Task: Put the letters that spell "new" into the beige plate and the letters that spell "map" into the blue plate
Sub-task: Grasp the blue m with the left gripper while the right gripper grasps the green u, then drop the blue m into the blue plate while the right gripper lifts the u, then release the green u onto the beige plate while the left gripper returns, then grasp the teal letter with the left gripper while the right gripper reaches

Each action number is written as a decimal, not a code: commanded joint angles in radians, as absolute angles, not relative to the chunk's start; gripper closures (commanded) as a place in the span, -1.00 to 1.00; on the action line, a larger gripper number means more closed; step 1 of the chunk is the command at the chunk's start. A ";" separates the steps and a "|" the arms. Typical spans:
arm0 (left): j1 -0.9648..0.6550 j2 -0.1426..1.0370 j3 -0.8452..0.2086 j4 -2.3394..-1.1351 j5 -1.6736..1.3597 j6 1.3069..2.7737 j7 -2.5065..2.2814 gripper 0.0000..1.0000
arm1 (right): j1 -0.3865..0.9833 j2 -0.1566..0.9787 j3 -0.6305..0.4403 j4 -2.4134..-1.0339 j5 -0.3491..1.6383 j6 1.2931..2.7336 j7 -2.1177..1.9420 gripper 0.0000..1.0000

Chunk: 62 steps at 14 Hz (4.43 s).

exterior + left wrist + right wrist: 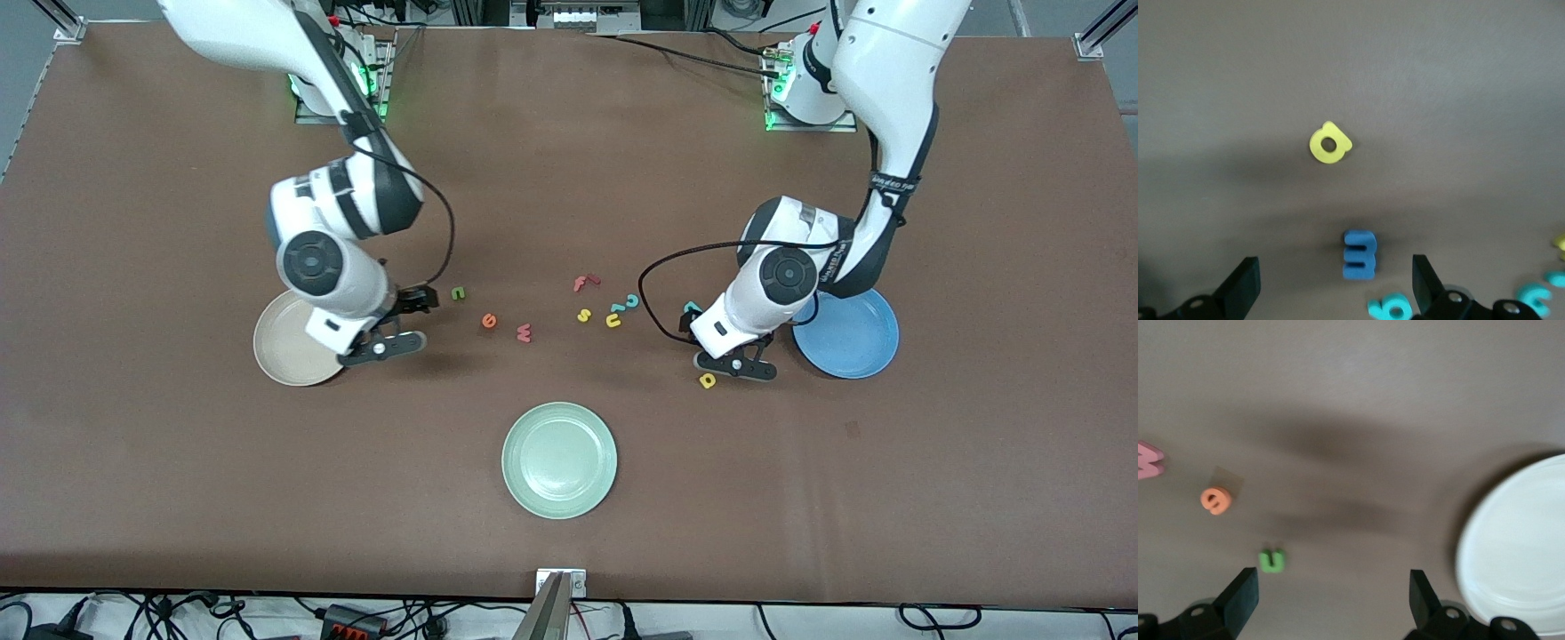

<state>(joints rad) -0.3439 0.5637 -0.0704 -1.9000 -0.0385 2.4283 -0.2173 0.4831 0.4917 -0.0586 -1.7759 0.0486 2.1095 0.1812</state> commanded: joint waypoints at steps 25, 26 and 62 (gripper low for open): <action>-0.036 0.463 -0.025 -1.863 0.064 2.060 0.155 0.87 | 0.618 0.577 -0.049 -1.916 0.063 2.283 0.471 0.53; -0.031 0.462 -0.025 -1.887 0.064 2.066 0.159 0.86 | 0.617 0.577 -0.049 -1.914 0.063 2.281 0.469 0.56; -0.210 0.565 -0.278 -2.006 0.061 2.461 -0.953 0.22 | 0.658 0.678 -0.091 -1.660 0.089 2.279 0.418 -1.00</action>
